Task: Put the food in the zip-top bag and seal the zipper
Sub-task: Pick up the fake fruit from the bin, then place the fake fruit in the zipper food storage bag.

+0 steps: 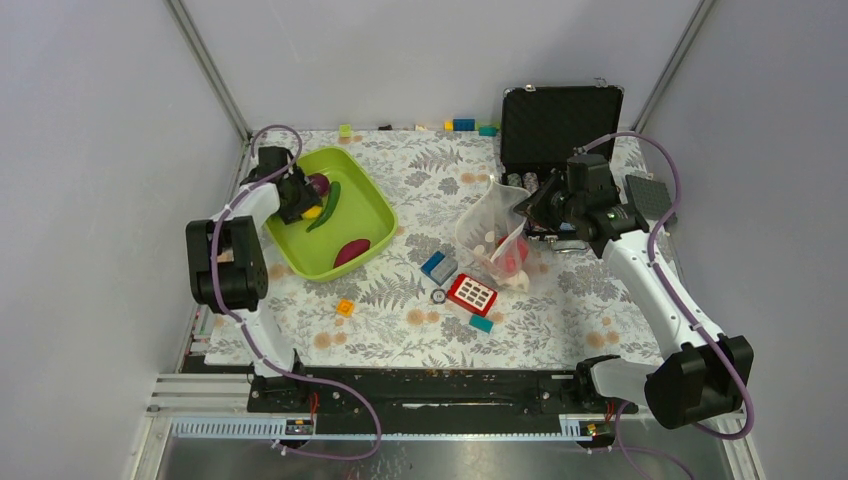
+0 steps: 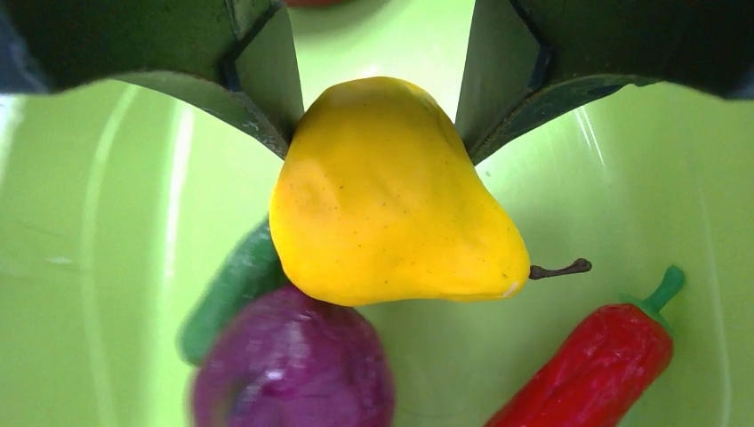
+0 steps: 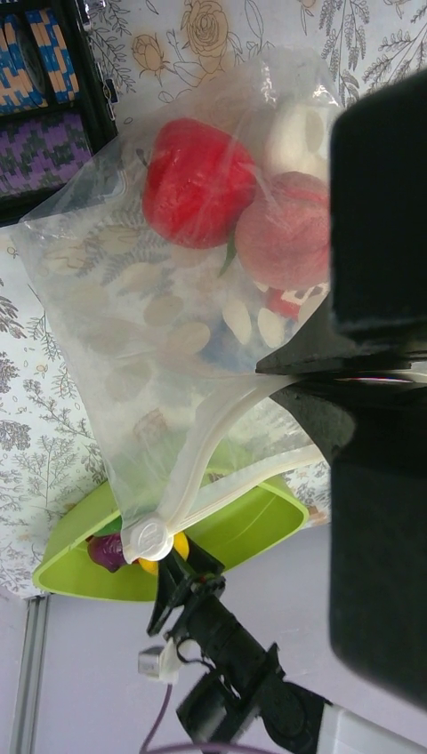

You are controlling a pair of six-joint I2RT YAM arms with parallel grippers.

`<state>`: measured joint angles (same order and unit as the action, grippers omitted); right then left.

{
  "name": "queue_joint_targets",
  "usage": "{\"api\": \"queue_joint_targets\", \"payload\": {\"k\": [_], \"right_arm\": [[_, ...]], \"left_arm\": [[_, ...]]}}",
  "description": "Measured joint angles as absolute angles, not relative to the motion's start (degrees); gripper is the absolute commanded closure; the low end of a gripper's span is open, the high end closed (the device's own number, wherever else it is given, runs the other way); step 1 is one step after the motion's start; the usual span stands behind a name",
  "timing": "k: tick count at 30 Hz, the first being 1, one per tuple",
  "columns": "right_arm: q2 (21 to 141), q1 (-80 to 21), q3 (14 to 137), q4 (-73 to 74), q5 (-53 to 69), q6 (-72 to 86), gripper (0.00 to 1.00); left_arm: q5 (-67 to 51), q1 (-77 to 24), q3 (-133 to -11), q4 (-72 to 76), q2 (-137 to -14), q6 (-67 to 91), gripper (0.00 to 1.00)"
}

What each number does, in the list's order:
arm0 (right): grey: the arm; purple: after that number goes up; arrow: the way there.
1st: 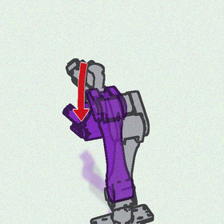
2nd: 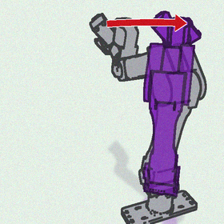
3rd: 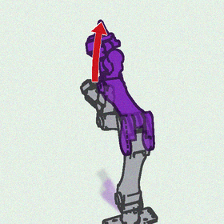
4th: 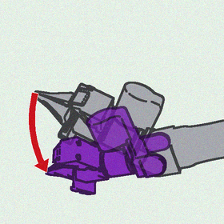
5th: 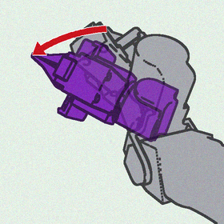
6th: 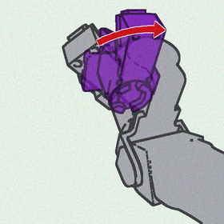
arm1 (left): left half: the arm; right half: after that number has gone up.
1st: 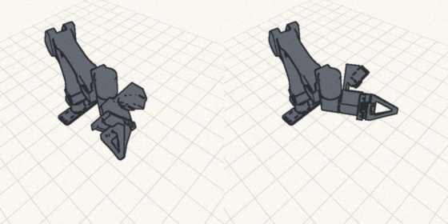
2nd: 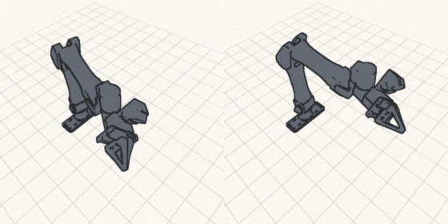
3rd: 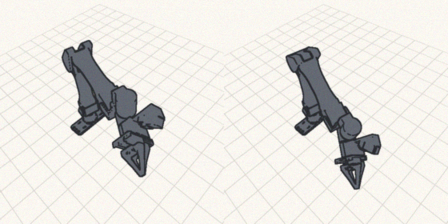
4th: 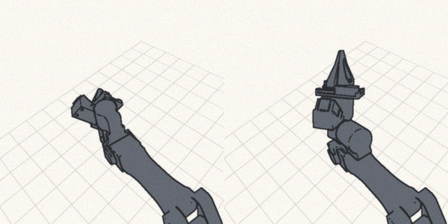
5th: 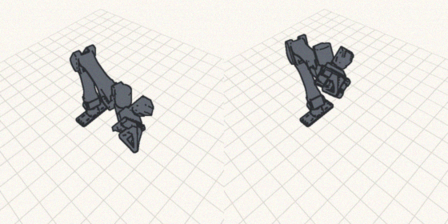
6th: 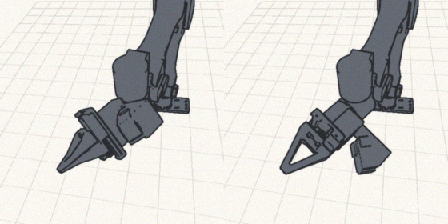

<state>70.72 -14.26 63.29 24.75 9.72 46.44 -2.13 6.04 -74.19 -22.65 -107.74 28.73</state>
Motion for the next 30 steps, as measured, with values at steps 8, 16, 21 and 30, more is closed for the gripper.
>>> {"api": "queue_joint_targets", "payload": {"k": [8, 16, 21, 30], "right_arm": [[70.52, -14.26, 62.87, 24.67, 10.96, 43.86, 0.91], [70.43, -14.26, 62.87, 24.51, 16.19, 39.38, 0.91], [70.43, -14.26, 62.87, 24.49, 18.92, 37.91, 0.91], [70.43, -14.28, 62.87, 24.47, 21.32, 37.76, 0.91]], "left_arm": [[-4.54, 4.21, -71.9, -22.61, -91.37, 30.24, 0.74], [-15.16, -3.46, -71.94, -22.48, -83.07, 26.48, 0.76], [-24.77, -20.64, -72.38, -22.06, -80.16, 16.97, 0.77], [-39.72, -36.93, -74.43, -20.86, -75.13, 5.39, 0.71]]}}
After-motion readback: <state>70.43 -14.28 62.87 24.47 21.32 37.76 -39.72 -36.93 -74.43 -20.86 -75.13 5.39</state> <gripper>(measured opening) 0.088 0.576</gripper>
